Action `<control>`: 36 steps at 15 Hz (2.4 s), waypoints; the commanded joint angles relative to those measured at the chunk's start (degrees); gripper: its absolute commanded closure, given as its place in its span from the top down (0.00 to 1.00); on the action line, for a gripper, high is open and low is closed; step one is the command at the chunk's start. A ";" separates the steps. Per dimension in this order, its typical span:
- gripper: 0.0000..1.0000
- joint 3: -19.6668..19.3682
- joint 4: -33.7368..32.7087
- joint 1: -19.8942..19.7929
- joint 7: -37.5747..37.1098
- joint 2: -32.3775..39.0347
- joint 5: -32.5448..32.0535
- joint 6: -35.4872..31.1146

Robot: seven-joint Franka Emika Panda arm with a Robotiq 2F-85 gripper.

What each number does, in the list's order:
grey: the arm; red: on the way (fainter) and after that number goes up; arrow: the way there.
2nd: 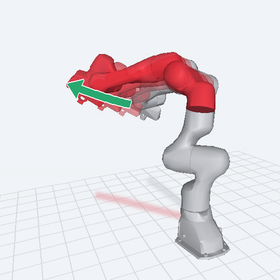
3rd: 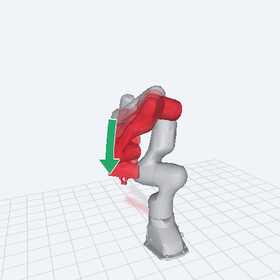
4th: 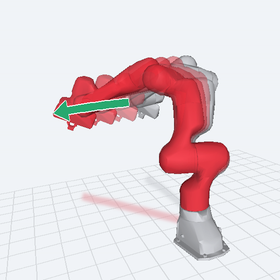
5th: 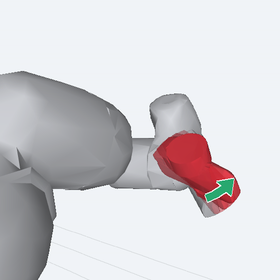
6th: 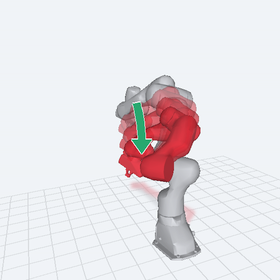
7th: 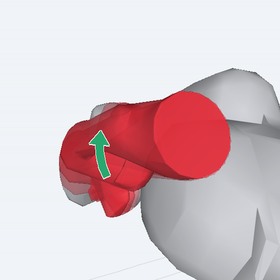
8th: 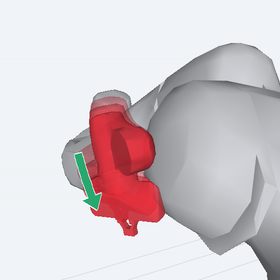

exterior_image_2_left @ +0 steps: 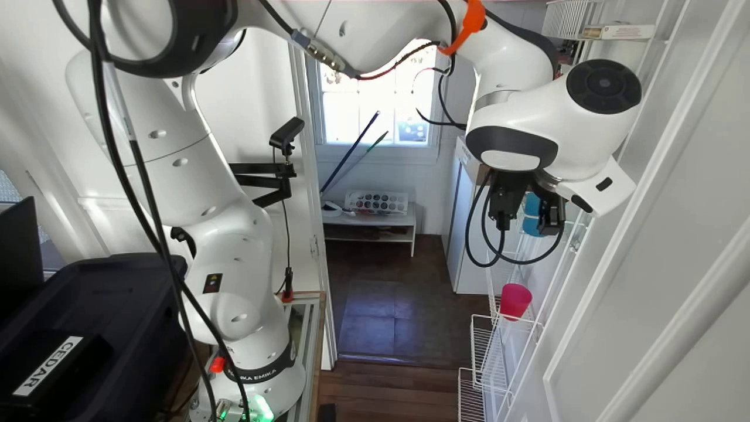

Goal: Put the blue cup inside the pink cup then move the stacked cups to the second shelf

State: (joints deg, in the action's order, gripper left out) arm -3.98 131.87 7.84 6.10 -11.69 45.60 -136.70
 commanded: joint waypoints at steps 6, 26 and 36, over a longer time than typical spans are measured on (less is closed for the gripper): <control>0.59 2.99 -2.39 -1.77 -3.07 2.40 3.93 -0.63; 0.44 4.25 -3.96 -3.72 -7.43 3.79 -2.24 -1.03; 1.00 5.16 -5.94 -2.87 -4.86 3.95 -0.22 -1.16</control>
State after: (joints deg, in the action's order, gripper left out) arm 0.36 127.36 5.06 0.65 -8.22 44.70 -137.69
